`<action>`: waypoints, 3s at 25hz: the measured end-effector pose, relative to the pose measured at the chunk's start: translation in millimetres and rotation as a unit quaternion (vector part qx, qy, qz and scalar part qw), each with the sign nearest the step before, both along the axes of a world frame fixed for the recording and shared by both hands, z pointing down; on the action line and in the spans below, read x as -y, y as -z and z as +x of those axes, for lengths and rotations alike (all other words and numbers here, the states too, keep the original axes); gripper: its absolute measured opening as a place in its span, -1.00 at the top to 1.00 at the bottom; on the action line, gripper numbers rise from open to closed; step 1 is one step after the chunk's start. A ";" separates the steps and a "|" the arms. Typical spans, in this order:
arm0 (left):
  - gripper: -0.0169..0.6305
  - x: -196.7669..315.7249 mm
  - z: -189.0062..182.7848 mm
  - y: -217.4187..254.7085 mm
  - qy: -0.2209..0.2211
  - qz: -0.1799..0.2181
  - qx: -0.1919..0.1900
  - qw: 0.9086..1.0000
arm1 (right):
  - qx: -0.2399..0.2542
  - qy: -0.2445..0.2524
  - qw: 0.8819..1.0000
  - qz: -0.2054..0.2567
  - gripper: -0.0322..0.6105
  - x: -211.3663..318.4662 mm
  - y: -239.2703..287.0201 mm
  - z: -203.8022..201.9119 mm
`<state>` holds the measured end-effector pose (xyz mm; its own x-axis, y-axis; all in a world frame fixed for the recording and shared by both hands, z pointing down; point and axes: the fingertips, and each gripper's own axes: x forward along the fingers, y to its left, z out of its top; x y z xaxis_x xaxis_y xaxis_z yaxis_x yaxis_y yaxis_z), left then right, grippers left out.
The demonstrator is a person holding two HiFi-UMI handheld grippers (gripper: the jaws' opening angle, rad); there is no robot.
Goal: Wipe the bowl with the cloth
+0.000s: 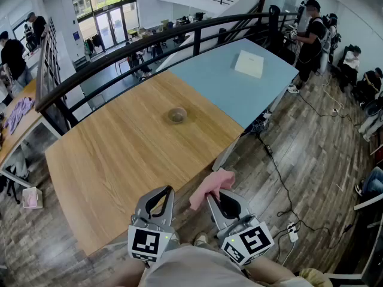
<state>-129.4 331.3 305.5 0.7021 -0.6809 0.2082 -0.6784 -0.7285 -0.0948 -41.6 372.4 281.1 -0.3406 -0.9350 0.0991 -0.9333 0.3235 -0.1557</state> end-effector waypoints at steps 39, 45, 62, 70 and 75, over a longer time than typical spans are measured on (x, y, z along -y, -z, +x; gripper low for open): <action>0.94 -53.7 86.5 -6.0 0.022 -0.004 -0.013 1.000 | 0.055 0.012 0.998 -0.001 0.79 -44.3 -15.9 108.6; 0.94 -43.0 88.9 -12.1 0.027 -0.005 -0.018 0.999 | 0.055 0.012 0.998 -0.004 0.79 -34.4 -22.0 111.0; 0.94 79.8 71.7 -24.0 0.043 -0.006 -0.036 0.998 | 0.010 0.010 1.000 -0.004 0.79 80.8 -26.6 97.3; 0.94 169.3 48.3 -26.7 0.055 -0.021 -0.036 0.998 | 0.008 0.026 1.000 0.000 0.79 169.0 -16.0 77.0; 0.94 223.2 34.0 -23.7 0.060 -0.020 -0.042 0.997 | 0.013 0.034 0.999 -0.009 0.79 222.9 -18.2 63.9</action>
<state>-95.3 108.0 329.2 0.6316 -0.7537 0.1820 -0.7657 -0.6432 -0.0063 22.3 149.6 299.3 -0.4059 -0.9077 0.1066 -0.9050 0.3829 -0.1855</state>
